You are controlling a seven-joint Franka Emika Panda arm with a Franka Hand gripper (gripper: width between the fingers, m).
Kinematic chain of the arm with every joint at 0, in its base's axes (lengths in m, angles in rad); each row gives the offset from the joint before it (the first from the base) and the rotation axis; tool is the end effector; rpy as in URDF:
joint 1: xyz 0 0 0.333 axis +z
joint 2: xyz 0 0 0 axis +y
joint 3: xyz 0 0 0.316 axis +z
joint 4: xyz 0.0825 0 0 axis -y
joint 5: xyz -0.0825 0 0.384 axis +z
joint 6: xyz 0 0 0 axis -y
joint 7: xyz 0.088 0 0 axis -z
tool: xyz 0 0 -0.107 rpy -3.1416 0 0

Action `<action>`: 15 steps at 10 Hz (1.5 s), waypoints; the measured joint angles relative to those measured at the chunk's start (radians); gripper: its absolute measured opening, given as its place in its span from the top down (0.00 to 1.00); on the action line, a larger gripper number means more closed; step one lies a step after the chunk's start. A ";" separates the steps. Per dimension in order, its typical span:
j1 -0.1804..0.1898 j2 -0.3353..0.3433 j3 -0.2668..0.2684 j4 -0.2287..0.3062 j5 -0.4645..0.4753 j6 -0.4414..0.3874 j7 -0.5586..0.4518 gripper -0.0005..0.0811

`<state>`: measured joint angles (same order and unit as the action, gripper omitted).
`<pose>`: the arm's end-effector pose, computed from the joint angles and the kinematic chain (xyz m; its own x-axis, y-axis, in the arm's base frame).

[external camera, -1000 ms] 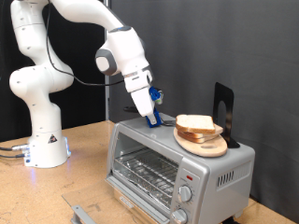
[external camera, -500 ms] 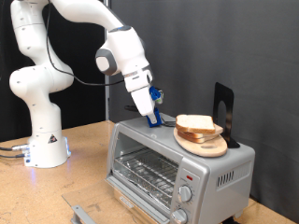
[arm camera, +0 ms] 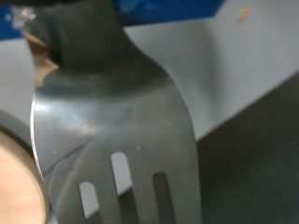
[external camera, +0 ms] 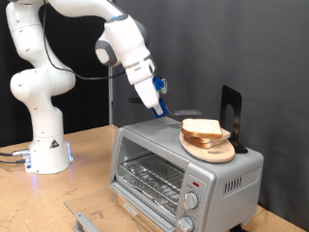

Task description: Make a piece of toast with the oven

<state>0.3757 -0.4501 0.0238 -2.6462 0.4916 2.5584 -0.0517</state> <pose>0.3856 0.1553 0.4253 0.9545 0.0263 0.2972 0.1372 -0.9233 -0.3587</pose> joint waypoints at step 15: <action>-0.065 -0.136 -0.214 -0.066 0.124 0.062 -0.144 0.59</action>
<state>0.3102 -0.5856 -0.1905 -2.7120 0.6154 2.6203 -0.1961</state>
